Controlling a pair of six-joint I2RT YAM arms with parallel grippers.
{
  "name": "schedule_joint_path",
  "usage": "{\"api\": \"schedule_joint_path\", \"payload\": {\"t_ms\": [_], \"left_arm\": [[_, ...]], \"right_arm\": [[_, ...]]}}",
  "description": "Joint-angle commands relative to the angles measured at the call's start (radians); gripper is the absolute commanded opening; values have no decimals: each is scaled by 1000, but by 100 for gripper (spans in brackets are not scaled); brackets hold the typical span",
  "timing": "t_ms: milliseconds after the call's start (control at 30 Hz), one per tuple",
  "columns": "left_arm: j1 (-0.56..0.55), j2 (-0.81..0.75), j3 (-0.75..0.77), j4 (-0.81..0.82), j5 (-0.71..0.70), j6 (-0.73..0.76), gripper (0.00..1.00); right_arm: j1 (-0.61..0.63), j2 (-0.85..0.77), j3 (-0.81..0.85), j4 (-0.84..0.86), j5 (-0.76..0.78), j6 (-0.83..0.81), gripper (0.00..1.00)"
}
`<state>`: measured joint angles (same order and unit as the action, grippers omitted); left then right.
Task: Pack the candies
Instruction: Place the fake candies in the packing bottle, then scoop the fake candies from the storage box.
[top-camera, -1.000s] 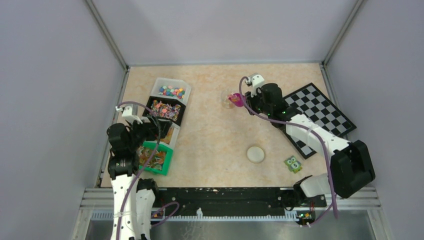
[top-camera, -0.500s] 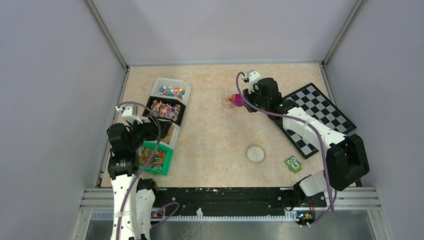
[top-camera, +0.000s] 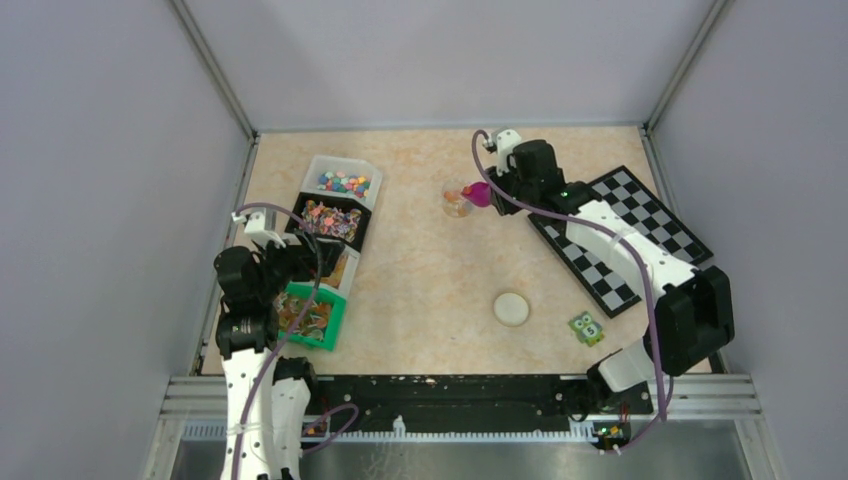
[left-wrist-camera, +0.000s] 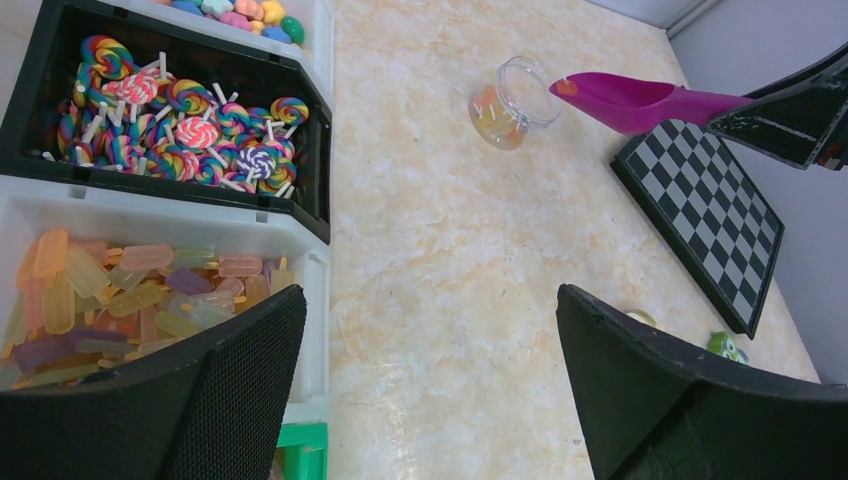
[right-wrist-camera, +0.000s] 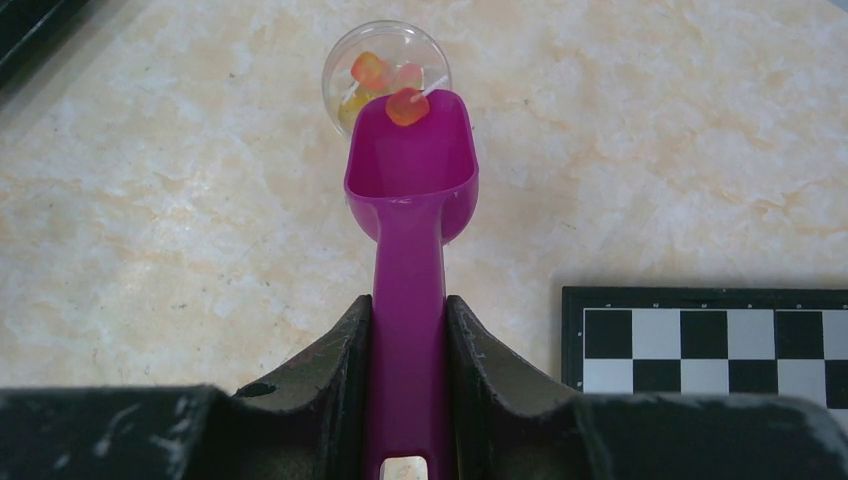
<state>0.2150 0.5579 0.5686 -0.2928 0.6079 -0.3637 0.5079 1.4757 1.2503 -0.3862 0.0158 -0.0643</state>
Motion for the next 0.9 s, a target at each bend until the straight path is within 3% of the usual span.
{"api": "schedule_joint_path", "payload": {"t_ms": [0,567,667,867], "left_arm": [[-3,-16,36,17,-12,15,99],[-2,-16,46,-11,-72,9,99],[-2,-15,55,-30,-104,5,99],[-2,-19,69,-64,-165,2,99]], "right_arm": [[-7,22,64,-26,10,-9,0],[-7,-56,-9,43,-11,-55,0],[-7,-108,-75,121,-11,-93,0],[-7,-288,-314,369,-151,-172,0]]}}
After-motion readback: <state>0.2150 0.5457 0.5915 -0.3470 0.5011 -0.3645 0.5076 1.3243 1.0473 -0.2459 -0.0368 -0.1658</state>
